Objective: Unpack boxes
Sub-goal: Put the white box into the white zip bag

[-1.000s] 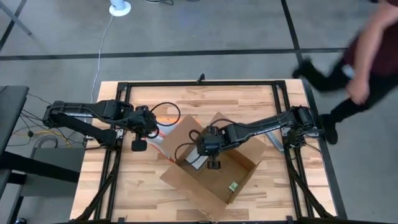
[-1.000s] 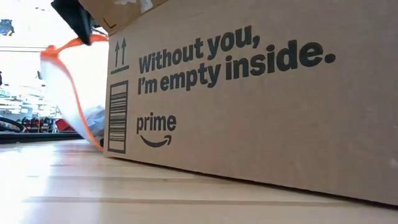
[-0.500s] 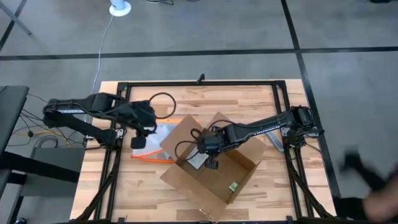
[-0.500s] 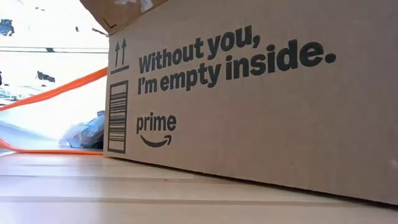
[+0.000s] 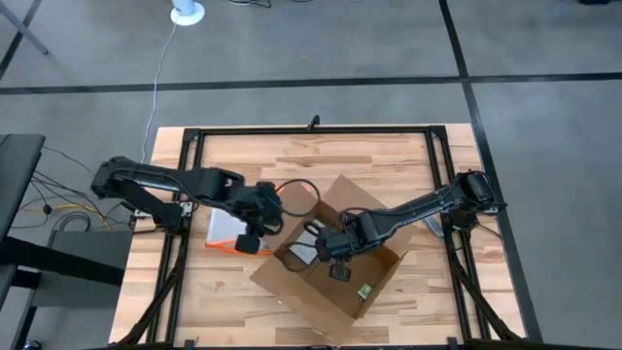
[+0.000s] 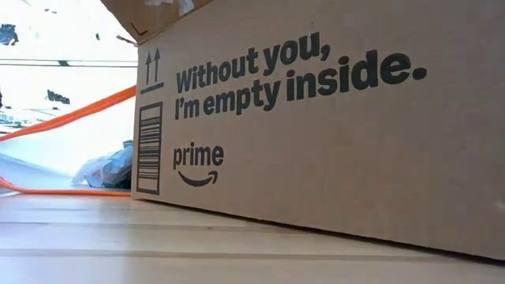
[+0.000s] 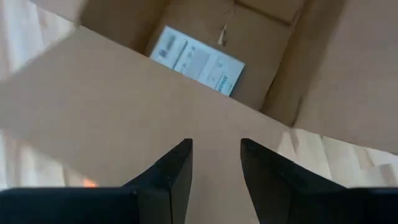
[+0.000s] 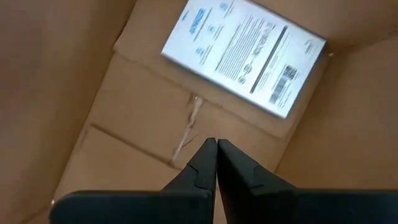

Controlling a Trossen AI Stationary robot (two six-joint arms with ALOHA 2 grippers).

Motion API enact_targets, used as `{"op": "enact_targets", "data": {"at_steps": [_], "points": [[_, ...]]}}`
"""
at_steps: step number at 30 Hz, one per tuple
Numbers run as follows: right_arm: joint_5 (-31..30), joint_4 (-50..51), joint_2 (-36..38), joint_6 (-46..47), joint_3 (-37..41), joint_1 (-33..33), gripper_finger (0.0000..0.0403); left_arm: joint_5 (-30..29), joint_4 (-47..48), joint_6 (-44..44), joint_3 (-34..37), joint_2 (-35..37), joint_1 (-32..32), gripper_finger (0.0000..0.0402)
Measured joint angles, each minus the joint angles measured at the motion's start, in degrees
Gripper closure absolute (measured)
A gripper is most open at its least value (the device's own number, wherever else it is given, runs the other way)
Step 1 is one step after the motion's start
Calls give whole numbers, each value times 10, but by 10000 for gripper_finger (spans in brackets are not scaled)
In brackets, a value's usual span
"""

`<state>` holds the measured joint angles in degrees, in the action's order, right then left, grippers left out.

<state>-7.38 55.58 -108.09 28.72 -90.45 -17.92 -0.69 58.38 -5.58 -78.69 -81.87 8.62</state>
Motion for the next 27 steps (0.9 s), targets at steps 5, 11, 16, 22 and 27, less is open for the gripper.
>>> {"op": "enact_targets", "data": {"at_steps": [5,11,16,22,27], "points": [[0,-2,0,-20,0,-10,403,0,-49,-2,-27,-54,0,282],[-2,39,0,-98,0,-14,403,0,-106,4,-66,-111,0,282],[-6,81,8,-123,0,-35,403,0,-125,4,-68,-150,0,282],[-63,116,92,-121,0,-72,403,0,-176,10,-69,-149,-6,282],[-82,134,171,-74,0,-87,403,-2,-200,10,-70,-177,-6,282]]}}
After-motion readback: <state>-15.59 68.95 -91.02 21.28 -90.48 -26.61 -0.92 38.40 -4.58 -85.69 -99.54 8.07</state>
